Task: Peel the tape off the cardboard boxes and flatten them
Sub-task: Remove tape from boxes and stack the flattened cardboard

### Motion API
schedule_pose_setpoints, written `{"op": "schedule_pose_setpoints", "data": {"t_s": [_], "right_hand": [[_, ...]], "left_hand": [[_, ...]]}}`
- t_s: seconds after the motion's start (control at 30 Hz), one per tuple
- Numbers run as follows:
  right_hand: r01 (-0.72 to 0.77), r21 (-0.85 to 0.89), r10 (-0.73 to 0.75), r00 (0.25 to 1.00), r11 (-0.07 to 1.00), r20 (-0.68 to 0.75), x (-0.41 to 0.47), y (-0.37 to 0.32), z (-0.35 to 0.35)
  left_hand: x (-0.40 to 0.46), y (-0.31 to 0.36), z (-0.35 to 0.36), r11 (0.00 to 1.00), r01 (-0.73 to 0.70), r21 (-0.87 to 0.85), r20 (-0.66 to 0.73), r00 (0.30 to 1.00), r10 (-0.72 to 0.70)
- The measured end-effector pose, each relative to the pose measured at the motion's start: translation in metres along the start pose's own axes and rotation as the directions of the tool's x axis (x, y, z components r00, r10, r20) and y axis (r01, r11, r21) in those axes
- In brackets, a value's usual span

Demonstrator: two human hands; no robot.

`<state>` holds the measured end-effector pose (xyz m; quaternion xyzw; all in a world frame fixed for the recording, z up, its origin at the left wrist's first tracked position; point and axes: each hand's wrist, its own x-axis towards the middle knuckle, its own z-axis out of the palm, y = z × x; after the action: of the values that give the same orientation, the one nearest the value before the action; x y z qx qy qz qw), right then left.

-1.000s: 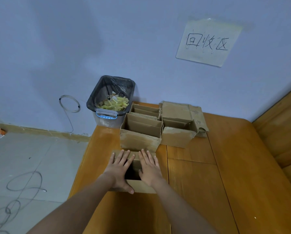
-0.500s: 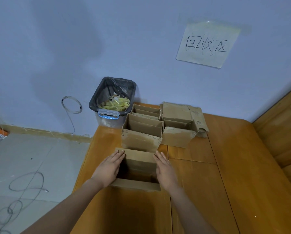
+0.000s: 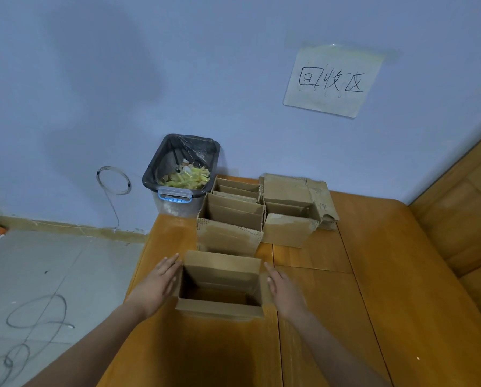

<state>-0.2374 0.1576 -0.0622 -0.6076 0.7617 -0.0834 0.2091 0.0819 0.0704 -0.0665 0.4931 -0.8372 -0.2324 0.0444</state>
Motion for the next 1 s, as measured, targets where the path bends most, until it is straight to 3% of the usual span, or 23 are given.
{"op": "schedule_pose_setpoints", "data": {"t_s": [0.1,0.17,0.3,0.47,0.57,0.7,1.0], "right_hand": [[0.089,0.085,-0.093,0.994,0.992,0.048,-0.003,-0.006,-0.004],[0.168,0.029,-0.169,0.982,0.985,0.083,-0.007,-0.009,-0.008],[0.295,-0.119,-0.275,0.948,0.948,0.161,-0.013,-0.022,-0.013],[0.356,-0.331,-0.262,0.918,0.874,0.297,-0.004,-0.040,-0.012],[0.352,-0.360,-0.217,0.906,0.864,0.364,0.005,-0.045,-0.014],[0.352,-0.319,-0.219,0.897,0.880,0.384,0.007,-0.046,-0.013],[0.389,-0.319,-0.338,0.918,0.864,0.206,-0.002,-0.041,-0.010]], "left_hand": [[0.002,0.007,-0.003,0.998,-0.061,-0.034,-0.050,0.997,0.060],[0.006,0.014,-0.007,0.992,-0.122,0.025,-0.039,0.992,0.123],[0.018,0.032,-0.010,0.938,-0.282,0.203,0.122,0.957,0.262],[0.037,0.047,-0.011,0.855,-0.360,0.373,0.353,0.907,0.228],[0.043,0.056,-0.014,0.848,-0.349,0.399,0.404,0.897,0.178],[0.041,0.058,-0.013,0.845,-0.337,0.415,0.369,0.911,0.183],[0.027,0.053,-0.003,0.865,-0.306,0.399,0.174,0.951,0.256]]}}
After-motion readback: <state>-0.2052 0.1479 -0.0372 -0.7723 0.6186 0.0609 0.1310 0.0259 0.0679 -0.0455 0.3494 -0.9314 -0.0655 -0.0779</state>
